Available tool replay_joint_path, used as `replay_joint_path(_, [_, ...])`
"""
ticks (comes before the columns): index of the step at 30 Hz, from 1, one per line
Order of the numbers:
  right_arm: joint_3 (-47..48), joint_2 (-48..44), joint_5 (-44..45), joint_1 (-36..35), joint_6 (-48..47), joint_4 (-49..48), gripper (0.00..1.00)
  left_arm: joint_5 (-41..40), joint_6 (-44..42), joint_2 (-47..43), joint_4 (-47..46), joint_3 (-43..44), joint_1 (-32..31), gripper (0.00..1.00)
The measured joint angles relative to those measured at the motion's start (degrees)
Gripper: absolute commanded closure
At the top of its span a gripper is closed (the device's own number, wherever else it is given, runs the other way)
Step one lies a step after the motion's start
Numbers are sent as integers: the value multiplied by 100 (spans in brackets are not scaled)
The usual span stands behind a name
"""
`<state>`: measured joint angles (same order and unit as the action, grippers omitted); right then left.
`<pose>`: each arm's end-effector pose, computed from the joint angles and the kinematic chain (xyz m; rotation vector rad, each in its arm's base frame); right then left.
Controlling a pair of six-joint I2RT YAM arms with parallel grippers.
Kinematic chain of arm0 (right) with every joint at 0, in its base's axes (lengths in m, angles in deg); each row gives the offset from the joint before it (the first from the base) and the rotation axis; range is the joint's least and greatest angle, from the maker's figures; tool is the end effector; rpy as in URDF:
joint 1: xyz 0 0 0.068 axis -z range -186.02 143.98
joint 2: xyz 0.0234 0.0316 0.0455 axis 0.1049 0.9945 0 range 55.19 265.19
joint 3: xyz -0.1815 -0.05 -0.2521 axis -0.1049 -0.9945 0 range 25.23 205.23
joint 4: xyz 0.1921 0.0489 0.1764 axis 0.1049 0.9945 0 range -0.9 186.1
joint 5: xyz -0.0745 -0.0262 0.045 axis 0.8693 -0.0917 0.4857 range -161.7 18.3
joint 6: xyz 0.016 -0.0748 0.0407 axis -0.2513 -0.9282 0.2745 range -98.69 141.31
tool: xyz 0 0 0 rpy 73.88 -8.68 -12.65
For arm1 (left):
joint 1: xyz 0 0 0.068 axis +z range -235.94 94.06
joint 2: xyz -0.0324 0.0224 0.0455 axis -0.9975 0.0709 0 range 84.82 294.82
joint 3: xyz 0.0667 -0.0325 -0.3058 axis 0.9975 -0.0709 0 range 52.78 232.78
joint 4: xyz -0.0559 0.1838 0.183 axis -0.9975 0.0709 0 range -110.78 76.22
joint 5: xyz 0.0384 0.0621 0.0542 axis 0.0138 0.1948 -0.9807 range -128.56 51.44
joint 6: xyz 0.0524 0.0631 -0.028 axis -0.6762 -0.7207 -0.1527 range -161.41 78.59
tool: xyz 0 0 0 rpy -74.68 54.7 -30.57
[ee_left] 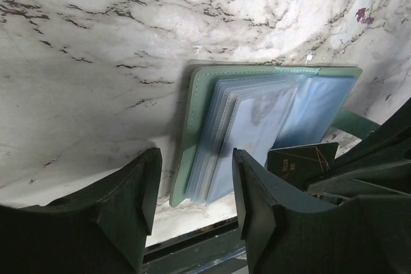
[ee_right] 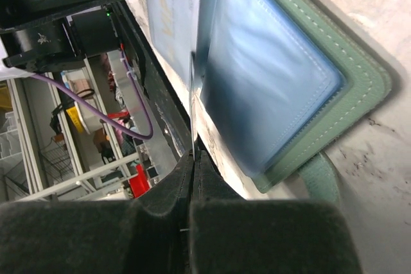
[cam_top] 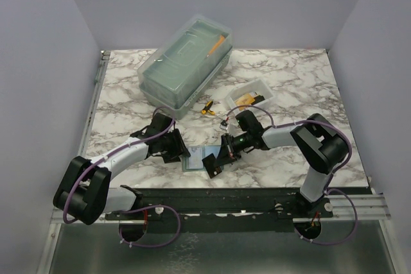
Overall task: Put the credit cards into the card holder
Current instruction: Insert the credit card into the card holder.
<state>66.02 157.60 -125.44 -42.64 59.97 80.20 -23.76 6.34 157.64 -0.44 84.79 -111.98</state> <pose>0.2275 0.2460 0.1277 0.3974 -2.6040 -1.5766 0.1967 -0.1180 0.1597 -0.4355 2.7697 -0.7238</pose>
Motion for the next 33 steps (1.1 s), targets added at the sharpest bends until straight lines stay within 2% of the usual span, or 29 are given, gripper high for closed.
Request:
replay_joint_path(25, [286,474,-46,114,345,-57,100,-114,236,-7,-212,-85,-297,50])
replay_joint_path(33, [448,675,-138,138,404,-155,100,-120,275,-7,-302,-136,-334,53])
